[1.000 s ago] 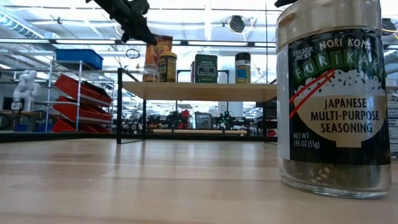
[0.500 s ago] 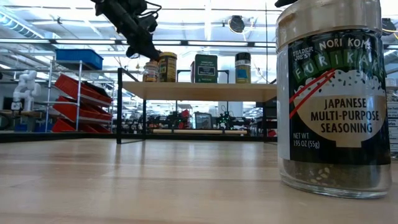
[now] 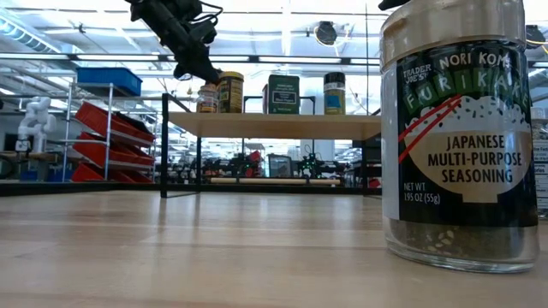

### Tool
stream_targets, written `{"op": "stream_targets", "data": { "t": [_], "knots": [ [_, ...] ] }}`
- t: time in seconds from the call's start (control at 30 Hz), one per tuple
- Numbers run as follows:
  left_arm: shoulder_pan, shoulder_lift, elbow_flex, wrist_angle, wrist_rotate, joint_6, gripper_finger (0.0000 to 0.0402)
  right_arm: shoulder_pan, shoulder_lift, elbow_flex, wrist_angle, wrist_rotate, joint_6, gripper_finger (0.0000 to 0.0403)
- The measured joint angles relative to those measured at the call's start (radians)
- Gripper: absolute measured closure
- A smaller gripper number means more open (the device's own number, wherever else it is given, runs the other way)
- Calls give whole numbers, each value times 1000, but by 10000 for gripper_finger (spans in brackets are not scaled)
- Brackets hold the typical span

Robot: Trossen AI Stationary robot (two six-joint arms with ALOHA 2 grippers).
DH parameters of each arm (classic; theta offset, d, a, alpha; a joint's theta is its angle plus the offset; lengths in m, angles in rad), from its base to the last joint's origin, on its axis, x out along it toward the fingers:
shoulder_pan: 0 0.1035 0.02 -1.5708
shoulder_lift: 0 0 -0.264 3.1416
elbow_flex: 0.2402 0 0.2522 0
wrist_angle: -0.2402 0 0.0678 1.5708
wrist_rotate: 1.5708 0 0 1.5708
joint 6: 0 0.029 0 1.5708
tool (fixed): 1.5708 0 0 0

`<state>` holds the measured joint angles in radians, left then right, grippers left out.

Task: Shelf spices
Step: Put the orange seasoning packet on the shelf

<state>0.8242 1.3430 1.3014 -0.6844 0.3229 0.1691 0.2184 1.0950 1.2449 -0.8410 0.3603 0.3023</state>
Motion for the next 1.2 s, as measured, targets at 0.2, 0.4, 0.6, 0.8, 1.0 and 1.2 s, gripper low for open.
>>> {"op": "stream_targets", "data": {
  "t": [0.2, 0.4, 0.6, 0.8, 1.0, 1.2],
  "knots": [
    [0, 0, 0, -7, 0, 4, 390, 0, 0, 0, 0, 0, -1, 129],
    [0, 1, 0, -8, 0, 3, 389, 0, 0, 0, 0, 0, -4, 129],
    [0, 2, 0, -17, 26, 4, 388, 0, 0, 0, 0, 0, -4, 129],
    [0, 10, 0, -14, 25, 2, 388, 0, 0, 0, 1, 0, -8, 129],
    [-9, 50, 0, -8, 27, -2, 388, 0, 0, 0, 2, 0, -15, 129],
    [-15, 59, 1, 2, 26, -1, 388, 0, 0, 0, 2, 0, -15, 129]
  ]
}}
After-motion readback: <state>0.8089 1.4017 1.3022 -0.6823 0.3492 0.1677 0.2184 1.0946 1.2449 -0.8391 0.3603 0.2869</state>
